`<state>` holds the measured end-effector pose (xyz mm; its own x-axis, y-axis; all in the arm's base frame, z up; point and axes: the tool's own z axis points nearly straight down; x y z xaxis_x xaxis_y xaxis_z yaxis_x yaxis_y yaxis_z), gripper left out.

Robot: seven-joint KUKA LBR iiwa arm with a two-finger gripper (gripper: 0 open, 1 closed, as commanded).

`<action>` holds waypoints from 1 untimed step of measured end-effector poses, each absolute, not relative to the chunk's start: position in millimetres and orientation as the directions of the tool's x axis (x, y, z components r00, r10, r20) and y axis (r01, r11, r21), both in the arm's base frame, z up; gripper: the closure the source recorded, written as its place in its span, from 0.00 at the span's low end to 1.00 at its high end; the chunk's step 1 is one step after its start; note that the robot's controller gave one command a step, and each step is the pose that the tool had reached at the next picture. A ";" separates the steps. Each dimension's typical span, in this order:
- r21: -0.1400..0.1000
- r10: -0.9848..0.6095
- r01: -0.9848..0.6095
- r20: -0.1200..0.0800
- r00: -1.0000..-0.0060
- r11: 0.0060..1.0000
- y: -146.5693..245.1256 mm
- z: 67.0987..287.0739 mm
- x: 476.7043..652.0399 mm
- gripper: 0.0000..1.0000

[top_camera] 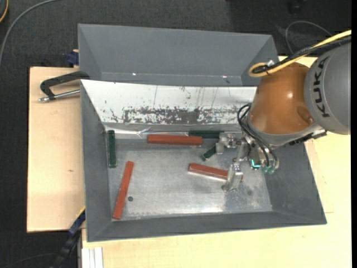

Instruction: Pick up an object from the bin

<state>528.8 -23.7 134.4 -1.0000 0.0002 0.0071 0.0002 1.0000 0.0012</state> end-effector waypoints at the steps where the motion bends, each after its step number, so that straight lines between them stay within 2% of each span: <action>1: 0.002 0.067 0.067 -0.006 -0.998 0.998 -10.5 68.7 526.2 0.00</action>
Offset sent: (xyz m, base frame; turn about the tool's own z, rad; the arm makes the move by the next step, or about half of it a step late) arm -0.0041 0.0116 -0.0644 0.0660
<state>526.2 -10.5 68.7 -0.9977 0.0672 -0.0065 0.0672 0.9977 0.0024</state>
